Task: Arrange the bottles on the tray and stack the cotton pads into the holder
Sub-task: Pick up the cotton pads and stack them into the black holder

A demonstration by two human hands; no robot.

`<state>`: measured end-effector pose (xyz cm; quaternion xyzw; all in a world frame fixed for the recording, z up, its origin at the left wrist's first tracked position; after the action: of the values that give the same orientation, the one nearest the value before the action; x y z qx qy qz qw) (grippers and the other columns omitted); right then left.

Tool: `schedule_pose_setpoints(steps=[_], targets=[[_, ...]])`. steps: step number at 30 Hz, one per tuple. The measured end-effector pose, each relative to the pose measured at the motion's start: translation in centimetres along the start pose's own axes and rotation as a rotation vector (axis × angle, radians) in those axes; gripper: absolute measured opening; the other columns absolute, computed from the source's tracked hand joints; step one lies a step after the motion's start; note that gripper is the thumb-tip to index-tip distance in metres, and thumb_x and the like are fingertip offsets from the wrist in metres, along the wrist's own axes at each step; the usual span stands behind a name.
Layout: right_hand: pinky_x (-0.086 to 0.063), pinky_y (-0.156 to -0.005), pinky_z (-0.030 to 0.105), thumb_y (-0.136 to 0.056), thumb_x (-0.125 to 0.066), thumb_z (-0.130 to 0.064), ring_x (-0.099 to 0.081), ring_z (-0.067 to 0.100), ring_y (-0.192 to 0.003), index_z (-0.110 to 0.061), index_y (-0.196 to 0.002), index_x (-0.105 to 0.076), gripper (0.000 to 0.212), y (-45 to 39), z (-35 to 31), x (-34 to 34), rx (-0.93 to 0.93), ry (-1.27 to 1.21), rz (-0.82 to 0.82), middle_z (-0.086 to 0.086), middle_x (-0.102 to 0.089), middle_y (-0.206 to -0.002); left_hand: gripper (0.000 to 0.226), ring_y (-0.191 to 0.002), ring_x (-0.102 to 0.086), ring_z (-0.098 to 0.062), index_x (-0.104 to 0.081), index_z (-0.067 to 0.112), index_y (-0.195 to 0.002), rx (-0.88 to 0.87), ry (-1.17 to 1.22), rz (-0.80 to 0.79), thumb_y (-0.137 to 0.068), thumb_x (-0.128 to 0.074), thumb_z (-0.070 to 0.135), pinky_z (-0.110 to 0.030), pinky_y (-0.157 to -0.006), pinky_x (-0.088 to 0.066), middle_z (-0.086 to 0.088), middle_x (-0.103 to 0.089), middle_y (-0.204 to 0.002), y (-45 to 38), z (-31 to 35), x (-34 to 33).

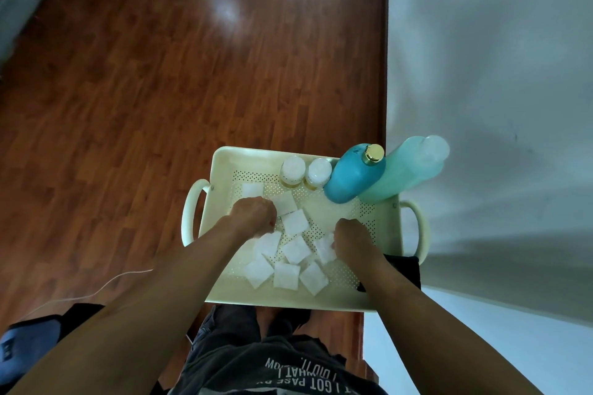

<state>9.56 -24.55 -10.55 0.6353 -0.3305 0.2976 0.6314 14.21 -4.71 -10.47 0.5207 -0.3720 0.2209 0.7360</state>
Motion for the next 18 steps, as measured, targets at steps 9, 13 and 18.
schedule_pose_setpoints(steps=[9, 13, 18], targets=[[-0.051, -0.09, 0.031, -0.099, -0.059, -0.017, -0.065, 0.025, -0.109, -0.004, -0.116, -0.064, 0.022, 0.0, -0.3, 2.7, 0.052, -0.022, 0.069, 0.012, -0.07, -0.115, 0.016, -0.076, -0.066, -0.011, -0.077, 0.029, -0.101, 0.065, 0.22, 0.004, -0.088, -0.074, 0.037, -0.027, -0.07, -0.057, 0.006, -0.075, -0.098, -0.1, -2.0, 1.5], [-0.049, -0.09, 0.033, -0.101, -0.056, -0.026, -0.064, 0.026, -0.108, -0.003, -0.115, -0.064, 0.028, 0.6, 0.2, 4.3, 0.079, -0.089, 0.094, 0.013, -0.069, -0.115, 0.017, -0.087, -0.068, -0.016, -0.079, 0.022, -0.101, 0.107, 0.454, 0.037, -0.088, -0.075, 0.032, -0.031, -0.077, -0.057, 0.003, -0.073, -0.103, 0.3, -3.1, 2.8], [-0.057, -0.078, 0.037, -0.095, -0.063, -0.024, -0.069, 0.022, -0.084, -0.009, -0.085, -0.068, 0.019, 1.9, 1.8, 6.4, 0.056, -0.298, 0.096, 0.006, -0.074, -0.09, 0.02, -0.086, -0.067, -0.015, -0.079, 0.017, -0.102, 0.091, 0.649, 0.102, -0.088, -0.077, 0.03, -0.027, -0.072, -0.052, 0.003, -0.073, -0.098, 1.6, -2.8, 4.1]])
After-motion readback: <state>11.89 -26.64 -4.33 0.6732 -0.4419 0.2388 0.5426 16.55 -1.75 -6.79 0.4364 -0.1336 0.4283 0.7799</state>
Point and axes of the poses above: each hand's wrist, its own y-axis away from the middle knuckle, its own x-axis out of the back of the hand, z = x × y, the point moved 8 cm from there along -y, towards the middle knuckle
